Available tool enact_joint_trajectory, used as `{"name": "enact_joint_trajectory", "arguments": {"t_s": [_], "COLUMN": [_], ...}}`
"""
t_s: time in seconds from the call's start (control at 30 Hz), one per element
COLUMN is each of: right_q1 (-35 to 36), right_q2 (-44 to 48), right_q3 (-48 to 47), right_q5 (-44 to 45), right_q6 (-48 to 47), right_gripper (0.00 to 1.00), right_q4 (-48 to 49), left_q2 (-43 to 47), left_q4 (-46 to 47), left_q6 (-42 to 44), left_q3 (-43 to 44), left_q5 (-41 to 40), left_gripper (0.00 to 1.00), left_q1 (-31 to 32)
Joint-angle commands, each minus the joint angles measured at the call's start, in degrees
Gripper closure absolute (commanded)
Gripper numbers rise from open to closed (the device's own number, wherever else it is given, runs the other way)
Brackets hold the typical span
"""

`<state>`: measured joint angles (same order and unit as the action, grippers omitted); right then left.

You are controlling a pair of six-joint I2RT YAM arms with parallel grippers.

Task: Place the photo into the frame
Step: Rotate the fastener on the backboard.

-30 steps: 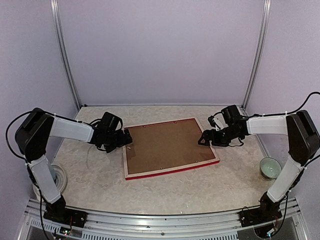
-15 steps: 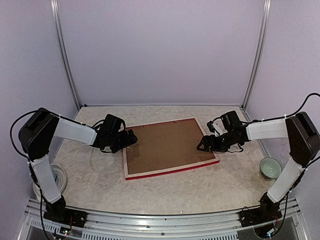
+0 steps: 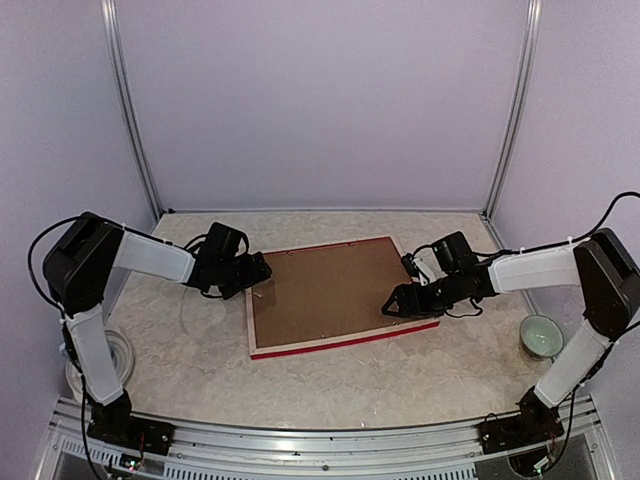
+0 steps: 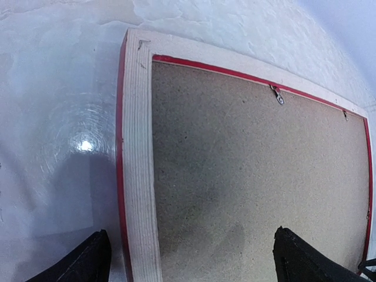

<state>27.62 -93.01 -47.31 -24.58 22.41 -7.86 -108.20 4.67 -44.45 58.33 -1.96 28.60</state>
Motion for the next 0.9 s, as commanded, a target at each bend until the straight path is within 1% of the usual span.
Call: {"name": "enact_joint_trajectory", "arguments": {"t_s": [0.0, 0.07, 0.17, 0.27, 0.37, 0.5, 0.6, 0.87], "right_q1": [1.3, 1.3, 1.1, -0.1, -2.3, -5.2, -5.7, -5.6], "right_q2": [3.7, 5.2, 7.0, 6.7, 4.9, 3.1, 2.0, 1.0], "right_q3": [1.3, 1.2, -0.4, -3.1, -3.7, -2.5, -1.6, 1.7], "right_q5": [-0.8, 1.5, 8.6, 14.2, 16.6, 16.3, 15.3, 7.4], "right_q6": [1.2, 1.2, 1.1, 1.2, 1.7, 2.7, 2.9, 1.6], "right_gripper": [0.06, 0.06, 0.05, 0.05, 0.04, 0.04, 0.04, 0.05], "right_q4": [0.1, -0.9, -4.4, -7.8, -8.5, -6.4, -5.0, -1.9], "left_q2": [-1.2, -0.9, 0.3, 1.2, 1.9, 2.1, 1.2, -0.4], "left_q4": [-1.6, -1.7, -1.4, -1.1, -1.1, -0.7, -0.5, 0.3], "left_q6": [1.4, 1.4, 1.2, 0.9, 0.9, 0.8, 1.0, 0.9], "left_q3": [1.7, 1.6, 0.8, 0.2, -0.4, -1.2, -1.1, -1.2], "left_q5": [-0.6, -0.9, -0.8, 0.0, -0.3, -0.2, 0.2, 0.5], "left_gripper": [0.05, 0.05, 0.05, 0.05, 0.05, 0.05, 0.05, 0.05], "left_q1": [-1.5, -1.8, -1.8, -1.3, -0.4, 0.3, 0.4, 0.5]}}
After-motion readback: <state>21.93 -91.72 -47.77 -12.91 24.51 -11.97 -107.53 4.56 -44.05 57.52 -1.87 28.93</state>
